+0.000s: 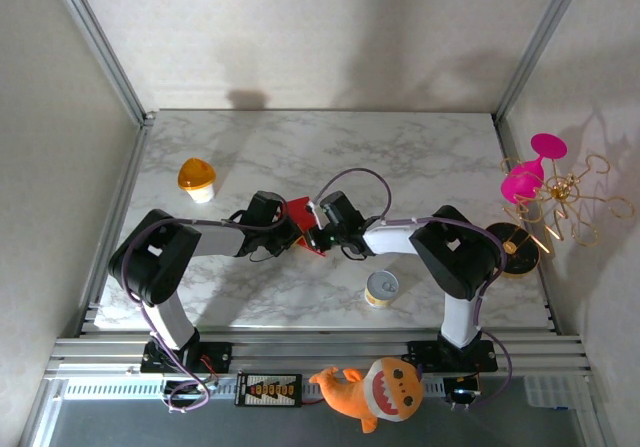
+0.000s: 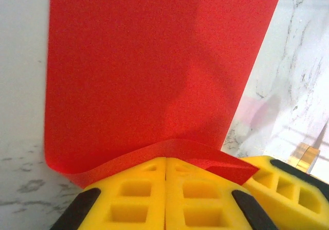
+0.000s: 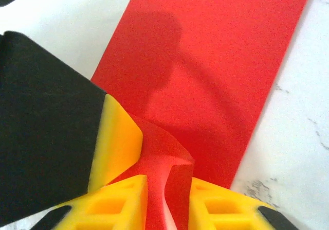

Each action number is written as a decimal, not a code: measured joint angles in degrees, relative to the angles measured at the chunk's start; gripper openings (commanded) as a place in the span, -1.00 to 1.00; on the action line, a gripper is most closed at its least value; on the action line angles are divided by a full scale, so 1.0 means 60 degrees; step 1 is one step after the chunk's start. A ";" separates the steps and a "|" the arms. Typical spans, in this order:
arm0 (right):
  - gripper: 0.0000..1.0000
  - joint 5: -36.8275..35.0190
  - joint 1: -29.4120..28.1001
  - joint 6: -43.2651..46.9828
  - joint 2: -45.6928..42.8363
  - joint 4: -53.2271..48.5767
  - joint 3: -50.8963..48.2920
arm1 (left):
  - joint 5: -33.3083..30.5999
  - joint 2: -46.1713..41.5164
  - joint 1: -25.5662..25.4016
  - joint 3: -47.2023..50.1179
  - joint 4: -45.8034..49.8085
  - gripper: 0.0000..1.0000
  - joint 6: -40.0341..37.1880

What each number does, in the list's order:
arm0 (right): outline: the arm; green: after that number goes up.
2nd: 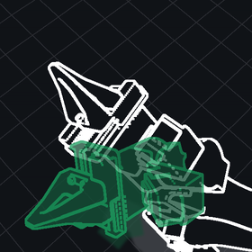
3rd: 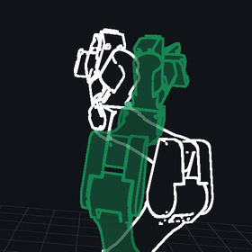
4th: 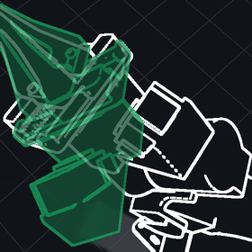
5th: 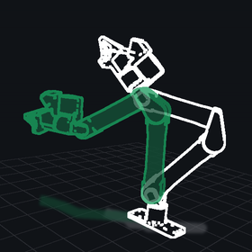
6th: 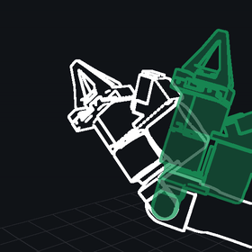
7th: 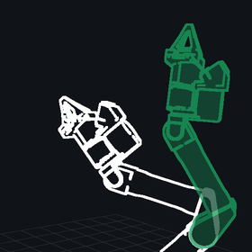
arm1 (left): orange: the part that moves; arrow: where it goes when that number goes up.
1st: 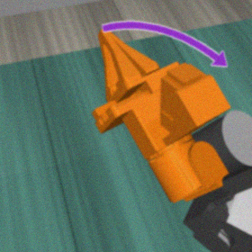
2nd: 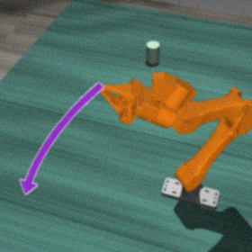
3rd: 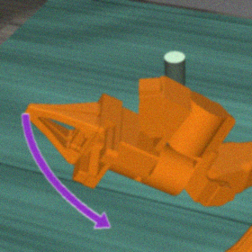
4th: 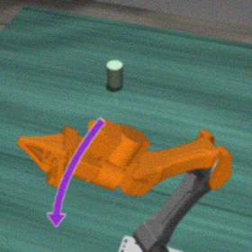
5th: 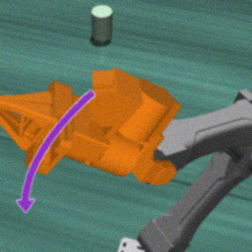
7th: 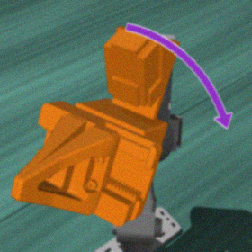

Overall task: Fold a paper plane with a square sheet of paper (pick it up from the middle)
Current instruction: Third fold the triangle at the center of the table.

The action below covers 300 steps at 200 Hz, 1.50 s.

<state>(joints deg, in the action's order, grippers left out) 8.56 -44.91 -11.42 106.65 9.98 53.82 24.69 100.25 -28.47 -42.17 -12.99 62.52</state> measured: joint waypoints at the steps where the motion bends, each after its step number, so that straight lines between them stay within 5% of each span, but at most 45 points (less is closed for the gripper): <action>1: -0.44 0.0004 0.0004 0.0000 -0.0004 -0.0011 0.0004 | -0.0004 0.0000 0.0000 0.0000 0.0000 -0.88 0.0000; 56: -0.43 0.0025 0.0390 -0.0368 -0.1122 -0.0856 0.0069 | -0.0011 0.0015 0.0000 0.0000 -0.0007 -0.89 -0.0091; 108: -0.73 0.0951 0.0397 -0.0914 -0.1494 -0.1632 0.0193 | -0.0011 0.0015 0.0000 0.0000 -0.0007 -0.90 -0.0113; 175: -0.86 0.2524 0.0390 -0.1657 -0.0681 -0.1869 0.0488 | -0.0011 0.0015 0.0000 -0.0004 -0.0007 -0.90 -0.0138; 300: -0.86 0.2860 0.0386 -0.1752 0.0146 -0.2000 0.0772 | -0.0007 0.0015 0.0000 -0.0004 -0.0007 -0.90 -0.0175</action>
<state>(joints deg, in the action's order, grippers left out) 25.71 -42.59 -21.93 107.53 -2.02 58.46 24.64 100.33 -28.47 -42.19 -13.04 61.47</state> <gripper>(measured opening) 0.072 0.051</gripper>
